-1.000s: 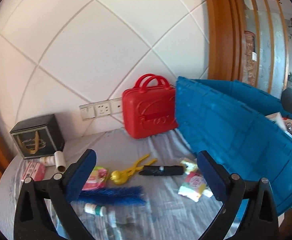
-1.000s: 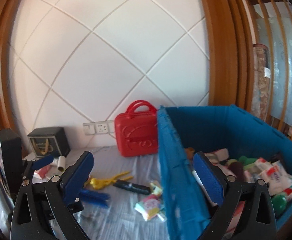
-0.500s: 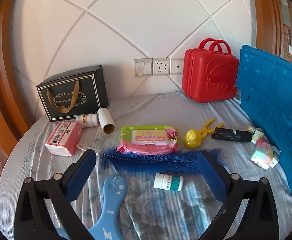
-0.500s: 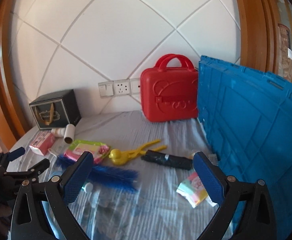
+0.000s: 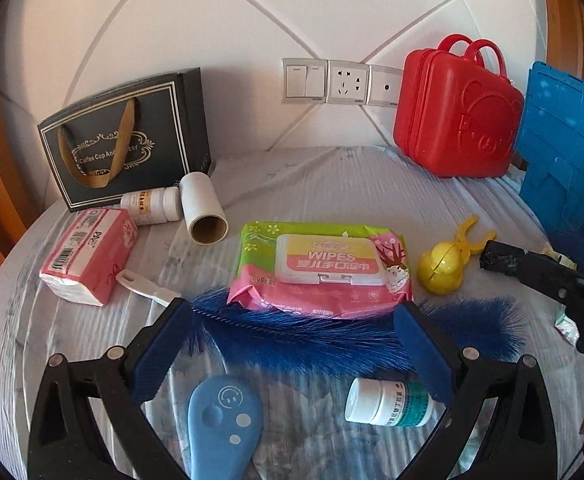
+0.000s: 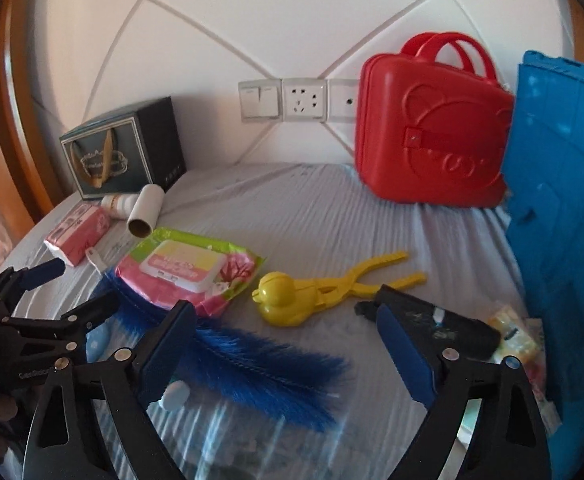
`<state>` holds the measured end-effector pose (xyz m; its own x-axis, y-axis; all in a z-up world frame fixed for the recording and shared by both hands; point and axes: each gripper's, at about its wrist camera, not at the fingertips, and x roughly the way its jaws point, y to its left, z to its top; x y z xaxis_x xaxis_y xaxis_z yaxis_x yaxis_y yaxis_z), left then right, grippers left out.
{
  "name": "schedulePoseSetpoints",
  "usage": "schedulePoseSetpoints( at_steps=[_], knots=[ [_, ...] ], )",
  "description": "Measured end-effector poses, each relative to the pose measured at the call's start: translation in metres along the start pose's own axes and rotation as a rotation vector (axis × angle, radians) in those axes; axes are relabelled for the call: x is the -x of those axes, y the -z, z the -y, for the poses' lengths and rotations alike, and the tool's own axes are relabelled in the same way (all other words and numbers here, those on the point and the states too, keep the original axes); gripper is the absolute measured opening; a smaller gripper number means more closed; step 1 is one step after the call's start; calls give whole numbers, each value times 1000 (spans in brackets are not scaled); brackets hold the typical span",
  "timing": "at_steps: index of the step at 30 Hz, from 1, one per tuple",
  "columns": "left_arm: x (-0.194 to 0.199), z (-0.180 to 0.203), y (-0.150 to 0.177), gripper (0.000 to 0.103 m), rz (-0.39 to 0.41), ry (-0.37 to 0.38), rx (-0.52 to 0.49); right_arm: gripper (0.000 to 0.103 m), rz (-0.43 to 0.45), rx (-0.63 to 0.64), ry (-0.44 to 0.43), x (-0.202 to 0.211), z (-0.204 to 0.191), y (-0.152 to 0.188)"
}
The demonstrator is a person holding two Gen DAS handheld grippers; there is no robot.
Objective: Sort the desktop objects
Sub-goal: 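Move both tools back toward the wipes pack and yellow duck clip, then grasp the yellow duck snowball clip with the right gripper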
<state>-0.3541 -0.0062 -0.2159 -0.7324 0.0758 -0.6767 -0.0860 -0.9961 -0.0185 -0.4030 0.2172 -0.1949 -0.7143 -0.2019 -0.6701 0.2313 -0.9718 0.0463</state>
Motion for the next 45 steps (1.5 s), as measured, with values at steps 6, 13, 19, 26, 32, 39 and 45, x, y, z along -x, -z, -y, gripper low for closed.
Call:
schedulePoseSetpoints(
  at_steps=[6, 13, 19, 26, 32, 39, 45],
  knots=[
    [-37, -4, 2, 102, -48, 1, 11, 80, -87, -5, -29, -60, 8, -2],
    [-63, -17, 4, 102, -72, 23, 36, 70, -176, -18, -72, -104, 10, -1],
    [-75, -16, 7, 103, -79, 29, 34, 61, -163, 18, -69, -113, 4, 1],
    [-84, -9, 2, 99, -81, 30, 46, 34, -122, 56, -46, -109, -2, 3],
    [-83, -9, -1, 81, -84, 67, 46, 19, -160, 36, -45, -109, -1, 3],
    [-75, -11, 1, 77, -82, 77, 22, 17, -189, -42, -4, -108, 20, 14],
    [-65, -9, -6, 77, -37, 65, -24, 92, -65, -193, -76, -84, 33, -1]
  ],
)
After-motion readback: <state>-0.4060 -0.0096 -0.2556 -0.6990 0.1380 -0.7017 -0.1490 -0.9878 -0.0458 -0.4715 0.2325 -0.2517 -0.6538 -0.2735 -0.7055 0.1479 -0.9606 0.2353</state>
